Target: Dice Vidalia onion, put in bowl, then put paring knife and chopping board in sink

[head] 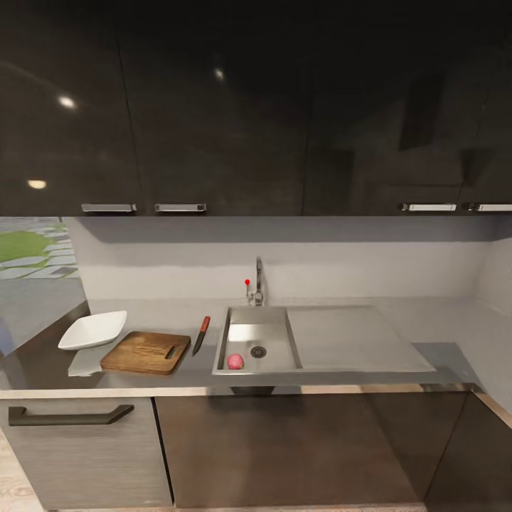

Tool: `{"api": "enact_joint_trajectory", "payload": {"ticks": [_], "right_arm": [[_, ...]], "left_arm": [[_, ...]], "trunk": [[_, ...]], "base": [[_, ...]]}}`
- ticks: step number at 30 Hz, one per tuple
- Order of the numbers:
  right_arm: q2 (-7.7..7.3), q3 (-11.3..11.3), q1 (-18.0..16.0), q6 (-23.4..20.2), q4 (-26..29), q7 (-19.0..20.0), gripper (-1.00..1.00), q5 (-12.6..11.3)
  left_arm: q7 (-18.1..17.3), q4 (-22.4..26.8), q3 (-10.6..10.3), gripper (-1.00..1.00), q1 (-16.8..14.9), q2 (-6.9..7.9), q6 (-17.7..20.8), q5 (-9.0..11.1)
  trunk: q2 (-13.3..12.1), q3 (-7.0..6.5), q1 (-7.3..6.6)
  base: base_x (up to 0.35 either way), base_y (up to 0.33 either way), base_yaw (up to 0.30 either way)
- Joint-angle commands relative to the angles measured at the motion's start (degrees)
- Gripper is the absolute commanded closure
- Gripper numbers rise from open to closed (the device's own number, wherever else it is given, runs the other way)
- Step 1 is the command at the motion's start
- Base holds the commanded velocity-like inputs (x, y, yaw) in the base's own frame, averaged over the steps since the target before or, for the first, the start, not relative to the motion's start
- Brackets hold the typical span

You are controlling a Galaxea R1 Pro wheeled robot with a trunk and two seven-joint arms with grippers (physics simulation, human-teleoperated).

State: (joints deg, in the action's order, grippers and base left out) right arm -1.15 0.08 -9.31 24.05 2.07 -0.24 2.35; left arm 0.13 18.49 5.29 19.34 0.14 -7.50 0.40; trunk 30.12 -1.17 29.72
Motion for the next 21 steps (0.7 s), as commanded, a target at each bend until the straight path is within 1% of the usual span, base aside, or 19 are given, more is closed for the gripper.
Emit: {"api": "enact_joint_trajectory", "payload": {"ticks": [1,5,7,8,10,12,15,17,18,19,20,21], "right_arm": [[0.00,-0.03,-0.01,0.20,-0.05,-0.02,-1.00,0.25],[0.00,-0.04,-0.03,0.26,-0.05,-0.02,-1.00,0.27],[0.01,-0.07,-0.03,0.28,-0.05,-0.02,-1.00,0.27],[0.01,-0.07,-0.03,0.29,-0.05,-0.04,-1.00,0.27],[0.01,-0.08,-0.02,0.29,-0.05,-0.08,-1.00,0.28],[0.01,-0.09,-0.03,0.34,0.00,-0.10,-1.00,0.25],[0.03,-0.09,-0.02,0.40,0.02,-0.11,-1.00,0.26],[0.06,-0.08,-0.01,0.44,0.03,-0.11,-1.00,0.27],[0.05,-0.10,-0.01,0.45,0.03,-0.13,-1.00,0.27],[0.04,-0.09,-0.01,0.52,0.08,-0.16,-1.00,0.28],[0.03,-0.09,-0.01,0.68,0.16,-0.19,-1.00,0.28],[0.02,-0.12,-0.01,0.73,0.23,-0.19,-1.00,0.25]], "left_arm": [[0.06,1.84,0.13,-1.00,0.03,0.03,-0.04,0.04],[0.11,6.77,0.15,-1.00,0.03,0.63,0.04,0.08],[0.13,10.92,0.16,-1.00,0.04,0.95,0.08,0.11],[0.13,11.87,0.16,-1.00,0.03,1.01,0.08,0.11],[0.15,15.38,0.24,-1.00,0.01,1.16,0.12,0.08],[0.19,19.47,0.40,-1.00,0.01,1.73,0.21,0.07],[0.21,24.11,0.46,-1.00,0.01,2.33,0.38,0.11],[0.22,28.88,0.65,-1.00,0.00,2.58,1.18,0.12],[0.22,30.09,0.81,-1.00,0.00,2.62,1.57,0.12],[0.22,33.73,1.63,-1.00,0.00,2.69,3.33,0.13],[0.22,40.04,2.91,-1.00,0.03,2.59,8.06,0.16],[0.19,42.70,3.13,-1.00,0.03,2.54,10.20,0.18]], "trunk": [[0.02,0.00,0.01],[0.02,0.00,0.01],[0.02,0.00,0.01],[0.02,0.00,0.01],[0.02,0.00,0.01],[0.02,0.00,0.01],[0.02,0.00,0.01],[0.02,0.00,0.01],[0.02,0.00,0.01],[0.02,0.00,0.01],[0.02,0.00,0.01],[0.02,0.00,0.01]], "base": [[0.000,0.000,0.000],[0.000,0.000,0.000],[0.000,0.000,0.000],[0.000,0.000,0.000],[0.000,0.000,0.000],[0.000,0.000,0.000],[0.000,0.000,0.000],[0.000,0.000,0.000],[0.000,0.000,0.000],[0.000,0.000,0.000],[0.000,0.000,0.000],[0.000,0.000,0.000]]}}
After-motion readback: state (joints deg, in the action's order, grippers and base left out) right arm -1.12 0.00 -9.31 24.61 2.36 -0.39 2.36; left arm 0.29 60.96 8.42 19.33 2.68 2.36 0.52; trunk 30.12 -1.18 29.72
